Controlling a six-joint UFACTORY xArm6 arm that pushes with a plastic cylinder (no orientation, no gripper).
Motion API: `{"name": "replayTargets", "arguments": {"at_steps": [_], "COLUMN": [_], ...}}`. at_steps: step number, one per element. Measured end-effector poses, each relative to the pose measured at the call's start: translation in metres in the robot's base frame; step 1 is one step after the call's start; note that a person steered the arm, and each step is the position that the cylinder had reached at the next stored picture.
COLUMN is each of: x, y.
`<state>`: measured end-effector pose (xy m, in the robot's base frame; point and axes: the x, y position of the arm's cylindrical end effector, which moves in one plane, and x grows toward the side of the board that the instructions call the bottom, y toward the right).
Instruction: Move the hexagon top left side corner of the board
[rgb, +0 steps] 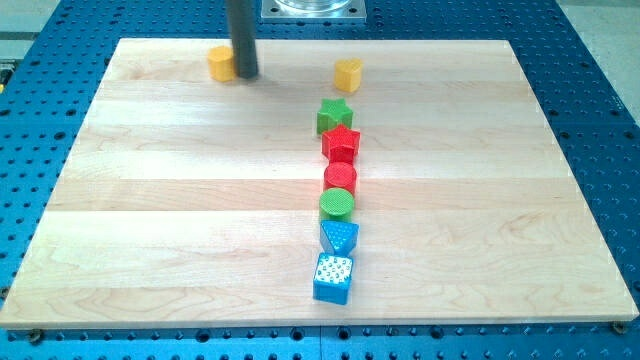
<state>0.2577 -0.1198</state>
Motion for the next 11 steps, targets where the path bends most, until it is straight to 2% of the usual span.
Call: {"name": "replayTargets", "arguments": {"at_steps": [1, 2, 3, 4, 5, 6, 7, 8, 11], "x": [-0.002, -0.002, -0.038, -0.038, -0.013, -0.011, -0.007, 0.035, 0.038], "y": [-0.027, -0.028, 0.01, 0.003, -0.052, -0.064, -0.044, -0.03, -0.081]}}
